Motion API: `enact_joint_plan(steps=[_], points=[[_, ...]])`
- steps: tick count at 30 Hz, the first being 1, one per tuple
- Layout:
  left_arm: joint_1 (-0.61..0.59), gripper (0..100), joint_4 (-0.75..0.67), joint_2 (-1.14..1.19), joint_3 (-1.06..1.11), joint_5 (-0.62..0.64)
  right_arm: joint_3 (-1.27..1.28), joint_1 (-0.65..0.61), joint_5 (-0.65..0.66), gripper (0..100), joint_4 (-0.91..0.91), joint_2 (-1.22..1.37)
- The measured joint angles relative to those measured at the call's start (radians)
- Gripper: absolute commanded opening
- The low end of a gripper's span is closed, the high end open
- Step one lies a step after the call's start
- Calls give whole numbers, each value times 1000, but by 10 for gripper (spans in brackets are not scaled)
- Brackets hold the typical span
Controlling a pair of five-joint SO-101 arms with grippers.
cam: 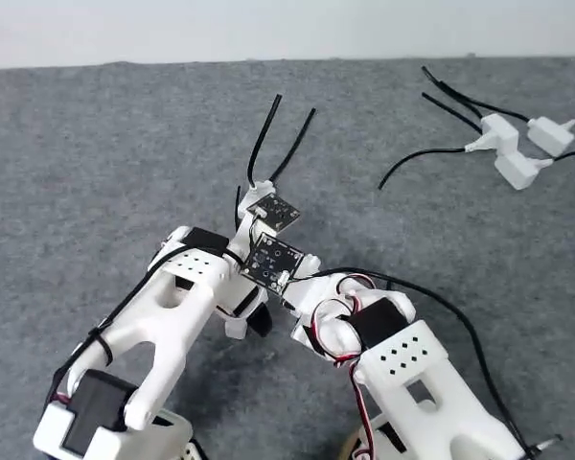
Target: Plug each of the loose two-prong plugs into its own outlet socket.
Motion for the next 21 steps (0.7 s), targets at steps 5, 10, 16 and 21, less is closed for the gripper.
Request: enact_joint_plan(steps=[5, 10, 16, 21], points=[[-32, 295, 0, 0, -2, 0, 5, -6, 8, 8, 5, 9], [-144, 295, -5, 0, -2, -29, 12, -5, 9, 8, 6, 21], [-222, 295, -49, 0, 97, -84, 12, -2, 8, 8, 6, 21], [-230, 295, -123, 0, 141, -89, 12, -3, 8, 8, 6, 21]])
